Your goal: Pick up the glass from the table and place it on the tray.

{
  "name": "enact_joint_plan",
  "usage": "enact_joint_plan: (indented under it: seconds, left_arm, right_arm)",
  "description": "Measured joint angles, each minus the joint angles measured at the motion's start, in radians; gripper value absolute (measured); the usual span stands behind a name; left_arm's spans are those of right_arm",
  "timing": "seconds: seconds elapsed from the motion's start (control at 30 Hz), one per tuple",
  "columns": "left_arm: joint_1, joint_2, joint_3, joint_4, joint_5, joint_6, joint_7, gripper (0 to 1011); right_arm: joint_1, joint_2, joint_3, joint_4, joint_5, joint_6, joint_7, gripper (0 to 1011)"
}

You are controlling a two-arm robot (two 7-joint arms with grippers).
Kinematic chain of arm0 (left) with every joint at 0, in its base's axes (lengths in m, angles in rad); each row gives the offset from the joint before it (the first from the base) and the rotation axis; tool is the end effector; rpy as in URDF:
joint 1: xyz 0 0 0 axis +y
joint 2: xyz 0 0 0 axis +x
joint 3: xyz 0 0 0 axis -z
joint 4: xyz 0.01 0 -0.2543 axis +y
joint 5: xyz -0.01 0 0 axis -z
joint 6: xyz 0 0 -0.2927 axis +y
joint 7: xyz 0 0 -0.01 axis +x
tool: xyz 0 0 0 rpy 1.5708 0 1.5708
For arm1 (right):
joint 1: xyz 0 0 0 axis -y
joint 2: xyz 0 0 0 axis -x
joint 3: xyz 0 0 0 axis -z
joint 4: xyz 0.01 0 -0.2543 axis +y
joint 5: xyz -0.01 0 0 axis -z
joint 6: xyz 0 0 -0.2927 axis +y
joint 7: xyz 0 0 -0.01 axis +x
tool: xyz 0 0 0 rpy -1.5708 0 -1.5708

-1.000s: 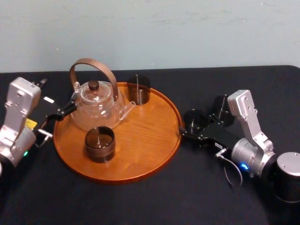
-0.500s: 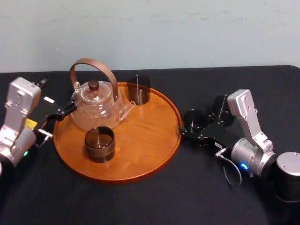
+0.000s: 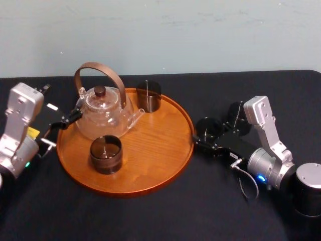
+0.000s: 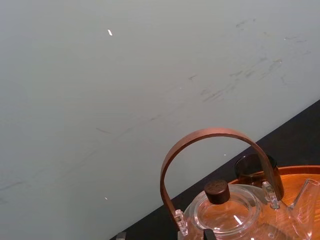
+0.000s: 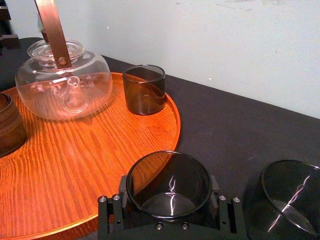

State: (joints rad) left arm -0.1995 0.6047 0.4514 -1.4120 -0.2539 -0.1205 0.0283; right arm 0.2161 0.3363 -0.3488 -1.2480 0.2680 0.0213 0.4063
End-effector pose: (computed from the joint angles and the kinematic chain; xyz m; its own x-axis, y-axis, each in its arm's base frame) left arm 0.3370 0.0666 -0.2704 0.2923 0.8803 0.3737 -0.9553 0.2873 0.0703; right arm 0.3497 -0.0240 -0.3051 0.5877 -0.8087 0.0240 0.7854 0.5632 -0.2569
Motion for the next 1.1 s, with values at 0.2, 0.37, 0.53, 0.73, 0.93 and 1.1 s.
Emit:
enact_joint_plan:
  seconds: [0.2, 0.37, 0.53, 0.73, 0.93, 1.1]
  left_arm:
    - [0.000, 0.000, 0.000, 0.000, 0.000, 0.000, 0.000, 1001]
    - [0.000, 0.000, 0.000, 0.000, 0.000, 0.000, 0.000, 1001]
    - [0.000, 0.000, 0.000, 0.000, 0.000, 0.000, 0.000, 1002]
    - [0.000, 0.000, 0.000, 0.000, 0.000, 0.000, 0.000, 1001]
    - [0.000, 0.000, 0.000, 0.000, 0.000, 0.000, 0.000, 1001]
    - [0.000, 0.000, 0.000, 0.000, 0.000, 0.000, 0.000, 1001]
  right_arm:
    - [0.000, 0.000, 0.000, 0.000, 0.000, 0.001, 0.000, 908]
    - [-0.004, 0.001, 0.001, -0.003, 0.006, -0.007, 0.010, 908]
    - [-0.017, 0.011, 0.003, -0.031, 0.014, -0.018, 0.022, 908]
    - [-0.039, 0.030, 0.004, -0.097, 0.019, -0.013, 0.027, 908]
    - [-0.059, 0.047, 0.003, -0.155, 0.022, -0.001, 0.024, 908]
    - [-0.069, 0.054, -0.002, -0.185, 0.025, 0.004, 0.024, 908]
